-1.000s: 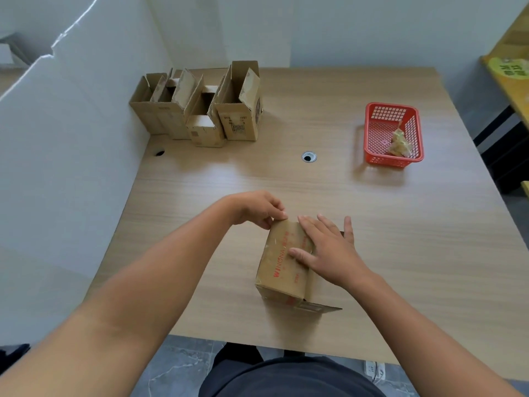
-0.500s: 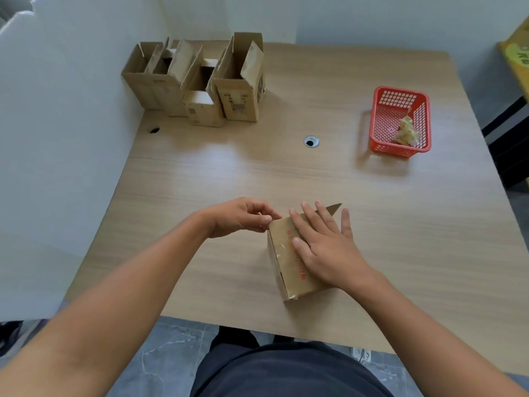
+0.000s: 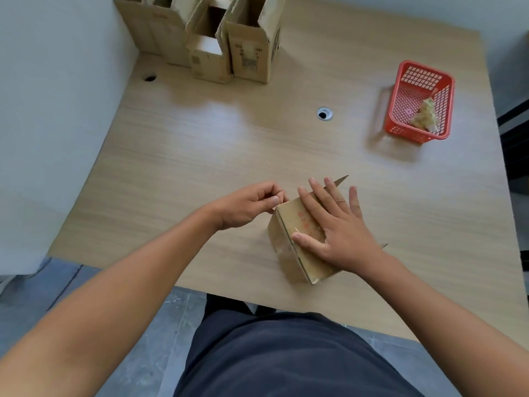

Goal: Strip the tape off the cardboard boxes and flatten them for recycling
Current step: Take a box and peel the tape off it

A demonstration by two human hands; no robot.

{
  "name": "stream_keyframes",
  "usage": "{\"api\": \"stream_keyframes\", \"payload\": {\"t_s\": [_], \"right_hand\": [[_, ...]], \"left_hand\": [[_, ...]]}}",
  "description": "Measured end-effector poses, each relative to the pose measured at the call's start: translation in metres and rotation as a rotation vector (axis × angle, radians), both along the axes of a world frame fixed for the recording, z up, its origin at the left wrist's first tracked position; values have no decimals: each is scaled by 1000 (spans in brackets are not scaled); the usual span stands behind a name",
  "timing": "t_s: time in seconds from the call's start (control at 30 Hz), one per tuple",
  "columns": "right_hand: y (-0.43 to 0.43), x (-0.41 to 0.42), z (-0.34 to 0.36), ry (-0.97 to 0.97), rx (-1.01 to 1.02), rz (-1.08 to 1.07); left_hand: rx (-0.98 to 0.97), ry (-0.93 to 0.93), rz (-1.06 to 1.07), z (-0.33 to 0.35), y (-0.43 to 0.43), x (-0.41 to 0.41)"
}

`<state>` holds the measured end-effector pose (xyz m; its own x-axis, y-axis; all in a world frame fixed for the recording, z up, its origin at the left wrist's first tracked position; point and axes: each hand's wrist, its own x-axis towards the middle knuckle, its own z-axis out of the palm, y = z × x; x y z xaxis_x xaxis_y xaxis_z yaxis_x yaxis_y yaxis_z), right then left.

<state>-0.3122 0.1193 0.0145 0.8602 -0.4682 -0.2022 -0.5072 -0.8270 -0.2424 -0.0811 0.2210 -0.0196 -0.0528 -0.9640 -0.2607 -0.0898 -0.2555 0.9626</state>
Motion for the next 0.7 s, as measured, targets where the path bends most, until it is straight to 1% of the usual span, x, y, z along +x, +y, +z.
{"api": "stream_keyframes", "payload": {"t_s": [0.1,0.17,0.23,0.33,0.4,0.47,0.53,0.6,0.67,0.7], "right_hand": [[-2,0,0,-24,24,-18],[-2,2,-1,-33,13,-20],[1,4,-2,-41,-5,-25],[4,5,-4,-45,-11,-61],[6,5,-4,-35,0,-96],[9,8,-5,-19,8,-127],[13,10,-5,-40,31,-158],[13,11,-4,-67,121,-190],[9,12,-1,-42,172,-184],[5,11,0,-15,149,-158]], "left_hand": [[-48,-56,155,-4,13,-6],[-63,-47,229,-2,19,-11],[-53,-87,249,2,23,-14],[-29,-263,236,10,25,-16],[-42,-310,272,17,27,-22],[-50,-297,361,20,31,-33],[-44,-243,487,19,35,-42],[-33,-198,590,17,39,-47],[-18,-178,659,16,41,-52],[-8,-189,695,17,41,-54]]}}
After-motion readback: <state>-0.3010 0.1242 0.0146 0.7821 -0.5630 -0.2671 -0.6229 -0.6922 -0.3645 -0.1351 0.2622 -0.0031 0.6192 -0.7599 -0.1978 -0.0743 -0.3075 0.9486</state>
